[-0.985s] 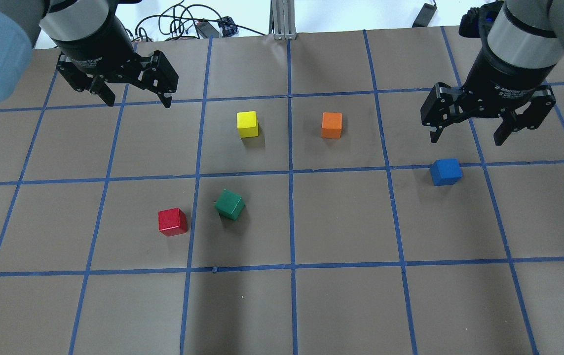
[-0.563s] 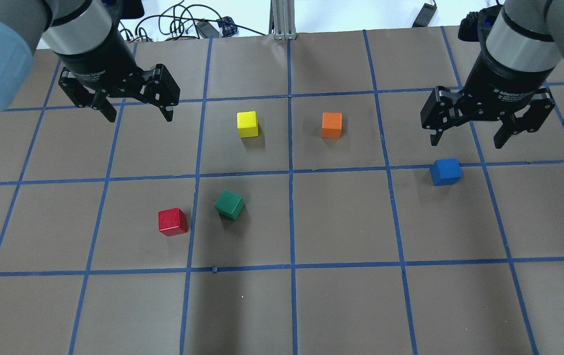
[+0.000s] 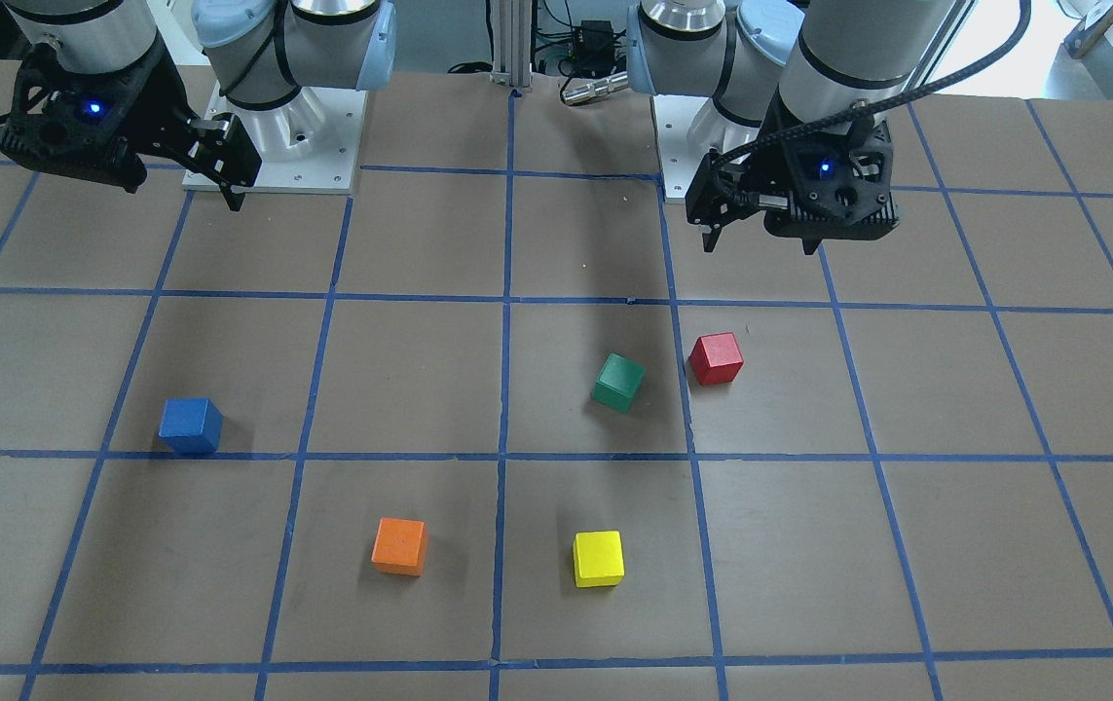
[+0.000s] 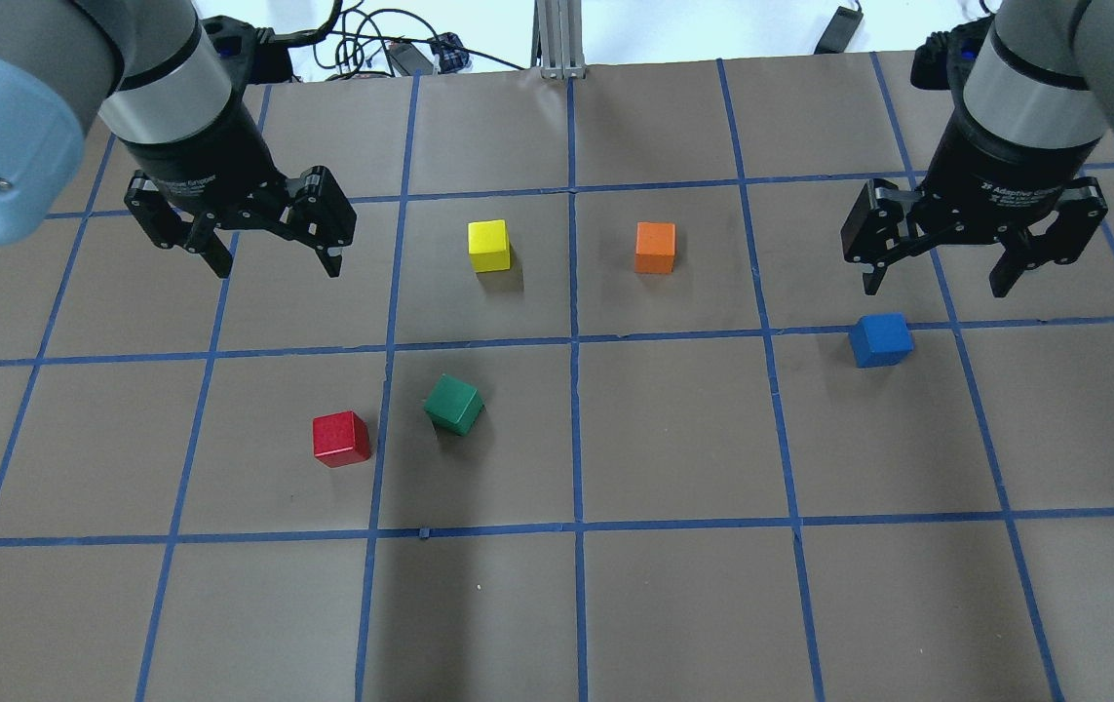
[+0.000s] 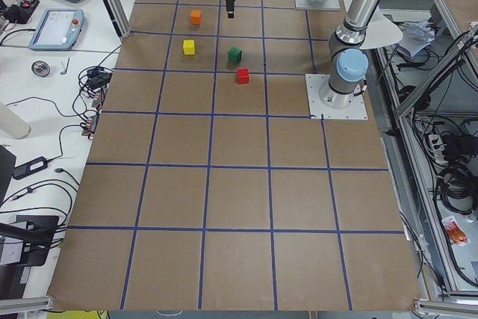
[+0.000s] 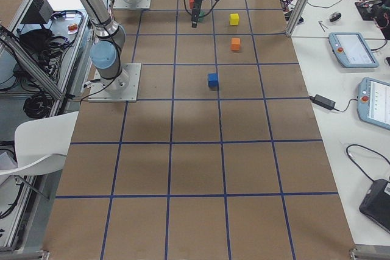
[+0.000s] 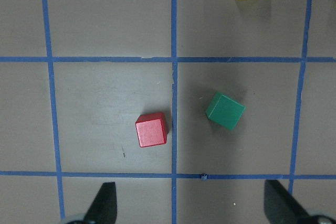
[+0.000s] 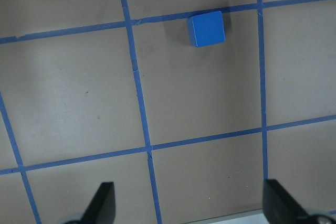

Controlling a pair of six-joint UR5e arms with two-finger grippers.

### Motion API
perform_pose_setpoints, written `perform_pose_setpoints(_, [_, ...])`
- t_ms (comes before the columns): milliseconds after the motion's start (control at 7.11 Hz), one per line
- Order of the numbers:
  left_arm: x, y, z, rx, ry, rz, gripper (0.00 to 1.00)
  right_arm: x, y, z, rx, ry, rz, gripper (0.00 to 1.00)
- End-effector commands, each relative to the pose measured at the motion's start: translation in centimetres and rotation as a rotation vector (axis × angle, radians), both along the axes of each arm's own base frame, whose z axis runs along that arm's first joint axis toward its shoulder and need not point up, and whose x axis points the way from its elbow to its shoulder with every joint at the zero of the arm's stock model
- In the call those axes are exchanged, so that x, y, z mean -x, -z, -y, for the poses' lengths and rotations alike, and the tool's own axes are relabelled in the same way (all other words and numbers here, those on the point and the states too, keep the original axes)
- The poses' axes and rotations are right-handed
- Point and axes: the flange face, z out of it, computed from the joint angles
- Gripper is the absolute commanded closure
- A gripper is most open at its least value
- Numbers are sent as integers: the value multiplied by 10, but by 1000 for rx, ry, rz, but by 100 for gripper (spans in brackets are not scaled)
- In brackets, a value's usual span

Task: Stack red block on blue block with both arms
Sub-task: 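Lower the left gripper over the red cube and close on it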

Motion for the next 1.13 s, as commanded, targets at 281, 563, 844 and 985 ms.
perform_pose_setpoints(281, [-27,134,-7,-41,18,-11,0,0,0,0,1,-2,-2,0])
perform_pose_setpoints(563, [-53,207,-24,-26,-28,-16,0,0,0,0,-1,-2,-2,0])
perform_pose_setpoints(844, [-54,258,-37,-21,-41,-15,0,0,1,0,-2,-2,-2,0])
perform_pose_setpoints(985, [-54,266,-37,-33,-53,-16,0,0,1,0,-4,-2,-4,0])
